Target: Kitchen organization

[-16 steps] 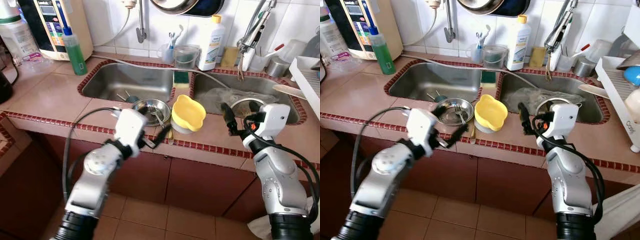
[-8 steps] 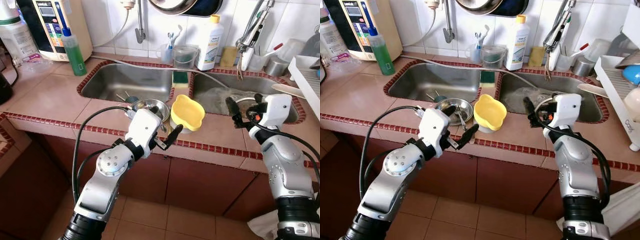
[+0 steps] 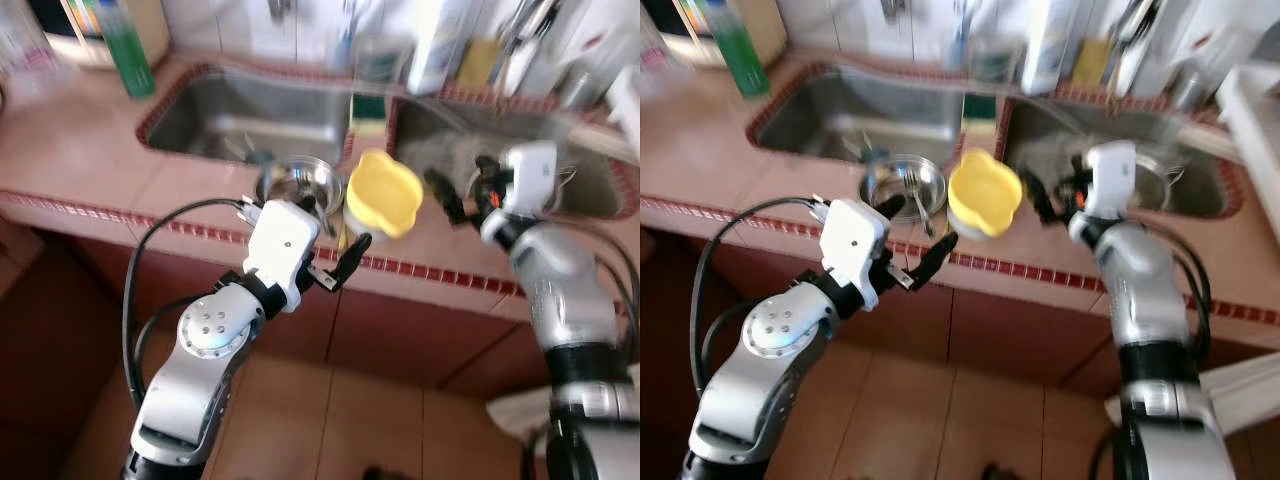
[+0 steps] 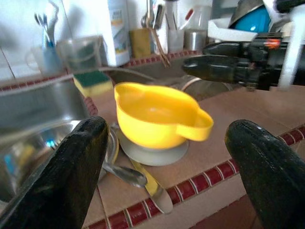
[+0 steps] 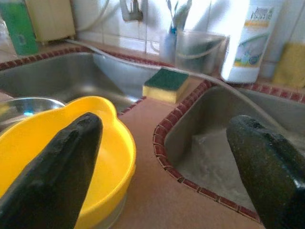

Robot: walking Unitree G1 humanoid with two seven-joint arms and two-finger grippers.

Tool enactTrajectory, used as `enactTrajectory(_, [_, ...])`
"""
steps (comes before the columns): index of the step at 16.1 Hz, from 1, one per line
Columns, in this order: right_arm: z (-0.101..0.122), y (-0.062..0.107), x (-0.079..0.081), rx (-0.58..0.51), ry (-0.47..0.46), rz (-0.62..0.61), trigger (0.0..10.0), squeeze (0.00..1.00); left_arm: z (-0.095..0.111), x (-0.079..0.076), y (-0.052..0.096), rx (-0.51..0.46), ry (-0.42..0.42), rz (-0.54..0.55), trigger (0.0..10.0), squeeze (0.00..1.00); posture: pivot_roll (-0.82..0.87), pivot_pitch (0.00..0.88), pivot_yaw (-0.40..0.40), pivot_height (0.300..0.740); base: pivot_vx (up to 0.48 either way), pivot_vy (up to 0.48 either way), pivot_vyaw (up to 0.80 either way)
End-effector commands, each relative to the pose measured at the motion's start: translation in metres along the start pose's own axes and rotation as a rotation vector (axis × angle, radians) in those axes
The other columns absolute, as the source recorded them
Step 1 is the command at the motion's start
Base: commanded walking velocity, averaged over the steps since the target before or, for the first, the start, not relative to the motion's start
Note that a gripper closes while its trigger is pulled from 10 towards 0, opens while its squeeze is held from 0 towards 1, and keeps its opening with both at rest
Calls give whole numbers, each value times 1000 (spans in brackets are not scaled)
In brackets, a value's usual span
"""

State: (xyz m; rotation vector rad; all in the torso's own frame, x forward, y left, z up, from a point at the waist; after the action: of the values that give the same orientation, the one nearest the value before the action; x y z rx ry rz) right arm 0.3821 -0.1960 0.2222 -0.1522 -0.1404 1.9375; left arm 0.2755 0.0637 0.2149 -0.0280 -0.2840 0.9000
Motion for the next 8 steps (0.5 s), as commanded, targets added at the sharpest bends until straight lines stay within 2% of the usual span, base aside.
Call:
enactTrajectory(1, [-2, 2, -8, 18, -11, -15, 10000, 0, 2, -4, 1, -2, 16, -5, 10000, 0, -91, 320, -7, 740, 0, 0, 0])
enactTrajectory(3, [3, -4, -8, 15, -30, 3, 10000, 0, 3, -8, 4, 9, 33, -6, 10000, 0, -90, 344, -8, 740, 0, 0, 0])
enactTrajectory(4, [8, -14, -6, 20, -76, 35, 10000, 0, 4, -15, 6, 28, 53, -16, 10000, 0, -89, 363, -10, 740, 0, 0, 0])
enactTrajectory(8, [16, -23, -5, 31, -126, 79, 10000, 0, 10, -28, 8, 28, 94, -21, 10000, 0, -87, 373, -16, 740, 0, 0, 0])
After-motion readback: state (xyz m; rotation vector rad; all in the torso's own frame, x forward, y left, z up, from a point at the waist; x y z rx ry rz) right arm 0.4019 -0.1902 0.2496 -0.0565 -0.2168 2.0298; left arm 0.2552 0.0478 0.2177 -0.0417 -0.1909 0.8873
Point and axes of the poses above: a point about 5 cm out from each wrist's last joint towards the gripper, its own y axis pointing back from the gripper into the wrist, its own z axis along the axis of the wrist's last joint, x = y × z, the point moved 1 cm from there along -y, pointing out of the wrist towards the gripper, and after that the axes turned 2 degrees about -y, right-handed, at the moved point
